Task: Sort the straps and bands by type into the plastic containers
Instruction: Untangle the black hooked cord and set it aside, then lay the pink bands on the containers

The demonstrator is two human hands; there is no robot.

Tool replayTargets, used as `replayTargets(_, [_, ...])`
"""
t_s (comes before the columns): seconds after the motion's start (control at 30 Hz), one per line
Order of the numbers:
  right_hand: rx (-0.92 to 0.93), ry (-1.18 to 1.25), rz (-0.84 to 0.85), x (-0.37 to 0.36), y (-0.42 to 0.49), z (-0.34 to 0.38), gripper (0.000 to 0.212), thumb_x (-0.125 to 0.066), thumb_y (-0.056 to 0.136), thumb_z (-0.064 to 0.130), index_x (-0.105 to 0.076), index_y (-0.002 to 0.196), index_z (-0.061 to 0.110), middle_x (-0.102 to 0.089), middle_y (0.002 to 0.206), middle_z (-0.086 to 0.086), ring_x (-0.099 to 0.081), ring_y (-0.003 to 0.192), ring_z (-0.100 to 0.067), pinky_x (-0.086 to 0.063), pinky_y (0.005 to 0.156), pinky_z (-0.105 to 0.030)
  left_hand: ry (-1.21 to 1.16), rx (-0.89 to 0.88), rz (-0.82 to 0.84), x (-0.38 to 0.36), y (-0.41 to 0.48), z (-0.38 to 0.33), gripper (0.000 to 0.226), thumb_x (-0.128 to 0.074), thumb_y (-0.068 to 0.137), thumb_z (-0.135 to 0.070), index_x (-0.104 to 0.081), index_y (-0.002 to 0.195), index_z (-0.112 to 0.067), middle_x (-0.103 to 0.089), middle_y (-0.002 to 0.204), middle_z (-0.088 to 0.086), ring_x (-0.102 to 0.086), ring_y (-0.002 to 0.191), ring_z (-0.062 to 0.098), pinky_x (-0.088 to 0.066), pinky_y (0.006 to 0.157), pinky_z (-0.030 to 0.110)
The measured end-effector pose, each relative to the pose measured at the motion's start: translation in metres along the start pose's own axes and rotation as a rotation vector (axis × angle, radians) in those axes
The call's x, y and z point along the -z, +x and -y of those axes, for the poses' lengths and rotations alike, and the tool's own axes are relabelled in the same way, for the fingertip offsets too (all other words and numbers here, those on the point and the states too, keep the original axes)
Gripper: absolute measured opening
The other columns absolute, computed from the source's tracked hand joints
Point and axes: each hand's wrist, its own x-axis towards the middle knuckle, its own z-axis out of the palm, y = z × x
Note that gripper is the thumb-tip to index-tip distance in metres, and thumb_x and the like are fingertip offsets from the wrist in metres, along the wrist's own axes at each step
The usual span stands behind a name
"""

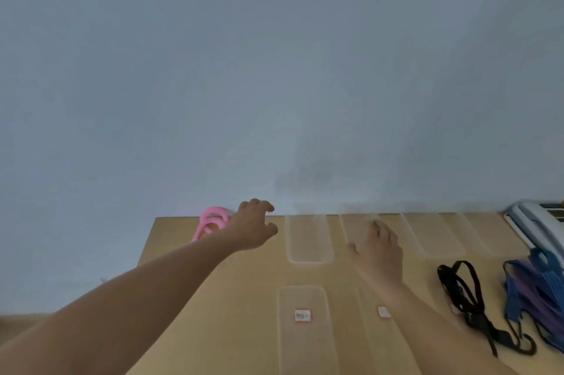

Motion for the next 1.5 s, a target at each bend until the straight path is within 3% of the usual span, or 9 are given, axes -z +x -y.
replayTargets(0.33, [0.541, 0.010, 0.245, -0.039, -0.025, 0.194, 0.044, -0.050, 0.094, 0.033, -0.047, 0.133, 0.013, -0.049, 0.134, -0.007, -0.044, 0.127, -0.026, -0.043, 0.098, -0.036, -0.093, 0.304, -0.128, 0.046, -0.074, 0.151, 0.052, -0.056, 0.091, -0.031, -0.046, 0.140, -0.018, -0.046, 0.142, 0.005, -0.036, 0.134, 0.026, -0.036, 0.107, 0.039])
replayTargets(0.5, [0.789, -0.035, 0.494, -0.074, -0.036, 0.238, 0.056, -0.050, 0.095, 0.033, -0.035, 0.147, 0.019, -0.036, 0.149, -0.003, -0.037, 0.133, -0.027, -0.041, 0.104, -0.038, -0.169, 0.422, -0.134, 0.034, -0.106, 0.193, 0.053, -0.056, 0.091, -0.027, -0.044, 0.141, -0.018, -0.044, 0.144, 0.004, -0.036, 0.133, 0.023, -0.040, 0.104, 0.038])
replayTargets(0.67, [0.912, -0.196, 0.487, -0.107, -0.036, 0.261, 0.047, -0.046, 0.096, 0.029, -0.041, 0.141, 0.017, -0.039, 0.147, -0.006, -0.034, 0.137, -0.029, -0.044, 0.101, -0.042, -0.182, 0.482, -0.127, 0.023, -0.125, 0.216, 0.053, -0.055, 0.091, -0.028, -0.043, 0.142, -0.018, -0.042, 0.145, 0.003, -0.036, 0.133, 0.021, -0.042, 0.101, 0.035])
replayTargets(0.77, [0.932, -0.296, 0.438, -0.115, -0.038, 0.261, 0.026, -0.044, 0.099, 0.030, -0.057, 0.118, 0.018, -0.056, 0.125, -0.005, -0.047, 0.120, -0.028, -0.046, 0.084, -0.037, -0.172, 0.472, -0.116, 0.020, -0.128, 0.220, 0.053, -0.054, 0.092, -0.026, -0.042, 0.143, -0.018, -0.041, 0.147, 0.001, -0.037, 0.133, 0.019, -0.042, 0.099, 0.034])
replayTargets(0.9, [0.936, -0.003, 0.497, -0.097, -0.031, 0.262, 0.025, -0.047, 0.096, 0.028, -0.063, 0.105, 0.012, -0.055, 0.123, -0.009, -0.046, 0.126, -0.027, -0.047, 0.087, -0.038, -0.184, 0.456, -0.105, 0.025, -0.119, 0.224, 0.046, -0.046, 0.098, -0.023, -0.043, 0.143, -0.016, -0.045, 0.145, 0.001, -0.044, 0.130, 0.019, -0.041, 0.101, 0.033])
replayTargets(1.07, [0.772, 0.425, 0.424, -0.038, -0.018, 0.263, 0.013, -0.059, 0.087, 0.021, -0.053, 0.077, 0.014, -0.054, 0.080, 0.001, -0.049, 0.070, -0.017, -0.040, 0.063, -0.031, -0.209, 0.462, -0.105, 0.029, -0.093, 0.226, 0.042, -0.034, 0.100, -0.018, -0.047, 0.141, -0.015, -0.050, 0.143, 0.004, -0.048, 0.128, 0.022, -0.040, 0.104, 0.036])
replayTargets(1.23, [0.640, 0.717, 0.411, -0.001, -0.013, 0.258, 0.021, -0.051, 0.070, 0.023, -0.056, 0.075, 0.003, -0.058, 0.072, -0.006, -0.048, 0.064, -0.016, -0.039, 0.059, -0.026, -0.151, 0.407, 0.056, 0.014, -0.063, 0.216, 0.052, -0.051, 0.097, -0.028, -0.040, 0.146, -0.013, -0.048, 0.146, 0.005, -0.053, 0.124, 0.023, -0.045, 0.100, 0.034])
replayTargets(1.37, [0.542, 0.857, 0.364, 0.011, -0.014, 0.246, 0.016, -0.051, 0.071, 0.022, -0.051, 0.067, 0.007, -0.047, 0.063, 0.004, -0.039, 0.058, -0.004, -0.033, 0.054, -0.015, 0.171, 0.289, 0.271, -0.014, -0.051, 0.202, 0.058, -0.068, 0.083, -0.045, -0.049, 0.130, -0.017, -0.049, 0.127, 0.006, -0.046, 0.118, 0.026, -0.044, 0.099, 0.037])
replayTargets(1.5, [0.433, 0.918, 0.300, 0.018, -0.014, 0.233, 0.012, -0.061, 0.082, 0.018, -0.057, 0.074, 0.010, -0.056, 0.069, 0.008, -0.050, 0.059, 0.005, -0.038, 0.057, -0.010, 0.222, 0.222, 0.260, -0.028, -0.050, 0.193, 0.042, -0.066, 0.088, -0.033, -0.048, 0.121, -0.017, -0.057, 0.116, 0.003, -0.055, 0.102, 0.022, -0.046, 0.082, 0.032])
